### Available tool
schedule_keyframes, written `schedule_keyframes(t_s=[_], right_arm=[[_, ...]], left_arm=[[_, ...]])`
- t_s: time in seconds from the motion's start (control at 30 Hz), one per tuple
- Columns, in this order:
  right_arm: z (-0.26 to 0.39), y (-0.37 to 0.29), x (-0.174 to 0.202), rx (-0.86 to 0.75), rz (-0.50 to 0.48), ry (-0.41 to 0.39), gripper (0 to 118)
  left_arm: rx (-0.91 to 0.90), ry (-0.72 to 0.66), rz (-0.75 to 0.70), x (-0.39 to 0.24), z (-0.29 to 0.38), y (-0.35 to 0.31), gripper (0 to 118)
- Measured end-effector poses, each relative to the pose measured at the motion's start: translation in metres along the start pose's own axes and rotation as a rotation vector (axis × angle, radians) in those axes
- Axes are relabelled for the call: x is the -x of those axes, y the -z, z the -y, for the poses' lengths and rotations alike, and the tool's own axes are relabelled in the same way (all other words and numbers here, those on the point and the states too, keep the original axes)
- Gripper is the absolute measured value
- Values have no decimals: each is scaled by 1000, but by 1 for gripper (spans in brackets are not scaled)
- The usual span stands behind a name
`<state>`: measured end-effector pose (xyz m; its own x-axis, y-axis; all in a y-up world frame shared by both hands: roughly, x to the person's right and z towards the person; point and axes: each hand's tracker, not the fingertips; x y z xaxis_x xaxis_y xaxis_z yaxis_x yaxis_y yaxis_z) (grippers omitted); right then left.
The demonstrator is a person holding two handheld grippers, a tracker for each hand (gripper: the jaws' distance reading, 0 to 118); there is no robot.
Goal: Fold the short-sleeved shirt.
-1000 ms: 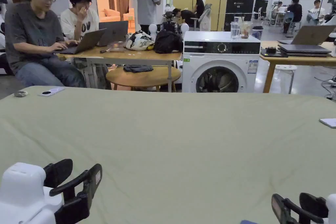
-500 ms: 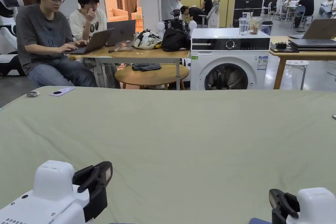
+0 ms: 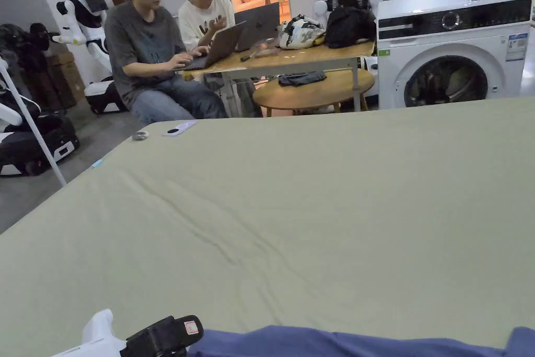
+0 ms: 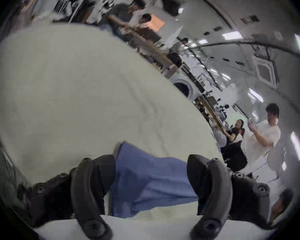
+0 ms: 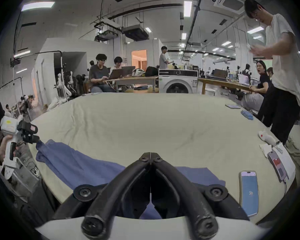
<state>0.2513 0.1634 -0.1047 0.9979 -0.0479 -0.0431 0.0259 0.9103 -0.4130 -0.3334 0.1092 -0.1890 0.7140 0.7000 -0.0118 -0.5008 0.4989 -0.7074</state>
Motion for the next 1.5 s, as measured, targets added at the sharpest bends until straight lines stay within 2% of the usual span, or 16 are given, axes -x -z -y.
schedule_keyframes(t_s=[0.1,0.13,0.27,0.37,0.57,0.6,0.63,0.8,1.0,1.1,1.23,1.27,1.3,1.33,1.37,1.5], right_arm=[[6,-1,-4,22,-8,29,0],[6,-2,-5,29,-11,42,0],[6,0,-7,46,-18,87,0],[6,0,-7,50,-23,97,0],[6,3,-7,58,-24,80,0],[5,6,-6,59,-28,80,0],[5,10,-5,59,-31,80,0],[4,29,3,49,-77,112,0],[1,75,13,70,-62,104,0],[-2,71,10,62,-63,111,0],[1,53,-4,32,-51,139,0],[4,49,-9,31,-40,145,0],[7,47,-14,32,-33,151,0],[11,45,-18,37,-27,154,0],[14,43,-23,44,-15,156,0],[27,35,-36,61,5,193,0]], left_arm=[[46,-115,30,24,7,24,86],[54,-140,27,28,9,31,76],[38,-246,131,25,17,54,17],[75,-245,131,22,23,70,6],[-77,-207,150,9,-4,26,5],[-46,-67,-91,9,-11,2,5],[-61,-47,-63,1,-19,-7,5],[-125,288,-244,-64,-49,-41,5],[118,433,-121,-148,14,39,5],[256,421,-57,-159,47,101,5],[418,452,-66,-180,96,160,5],[330,404,191,-197,106,179,6],[365,418,179,-200,115,187,17],[369,452,149,-204,121,191,41],[352,510,122,-210,124,190,54],[167,522,284,-218,99,147,56]])
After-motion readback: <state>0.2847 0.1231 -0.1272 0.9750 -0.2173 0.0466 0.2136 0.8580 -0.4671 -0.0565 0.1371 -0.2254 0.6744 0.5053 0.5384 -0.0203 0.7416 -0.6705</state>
